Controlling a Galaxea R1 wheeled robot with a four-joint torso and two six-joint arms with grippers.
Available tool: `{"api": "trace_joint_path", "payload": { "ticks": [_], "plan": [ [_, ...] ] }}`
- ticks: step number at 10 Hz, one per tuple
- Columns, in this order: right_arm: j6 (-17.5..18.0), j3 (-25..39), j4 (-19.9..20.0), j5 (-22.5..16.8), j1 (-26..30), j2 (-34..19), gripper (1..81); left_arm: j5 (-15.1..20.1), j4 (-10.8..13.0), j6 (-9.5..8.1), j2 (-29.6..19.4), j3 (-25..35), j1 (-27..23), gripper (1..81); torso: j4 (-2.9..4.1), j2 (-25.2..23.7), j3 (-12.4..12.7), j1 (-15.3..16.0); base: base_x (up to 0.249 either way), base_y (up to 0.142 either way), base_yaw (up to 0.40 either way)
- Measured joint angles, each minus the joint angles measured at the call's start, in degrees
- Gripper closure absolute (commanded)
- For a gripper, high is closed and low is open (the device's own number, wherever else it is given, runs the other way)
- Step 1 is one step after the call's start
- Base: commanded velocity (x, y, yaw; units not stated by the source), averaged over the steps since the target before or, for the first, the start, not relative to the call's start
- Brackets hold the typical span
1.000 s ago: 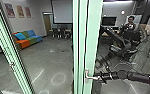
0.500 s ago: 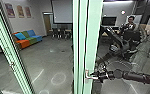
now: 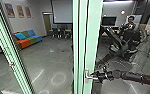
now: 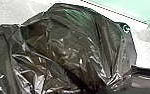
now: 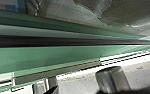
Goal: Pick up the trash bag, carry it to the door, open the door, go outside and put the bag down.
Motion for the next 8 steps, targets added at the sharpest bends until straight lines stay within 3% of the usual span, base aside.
{"api": "trace_joint_path", "payload": {
  "ticks": [8],
  "plan": [
    [0.2,-8.3,0.1,-1.7,-0.5,4.3,1.0,0.0,0.0,0.00,0.5,-0.8,0.0,81.1,-0.05,0.0,0.0,0.0,0.000,0.000,0.000]
  ]
}}
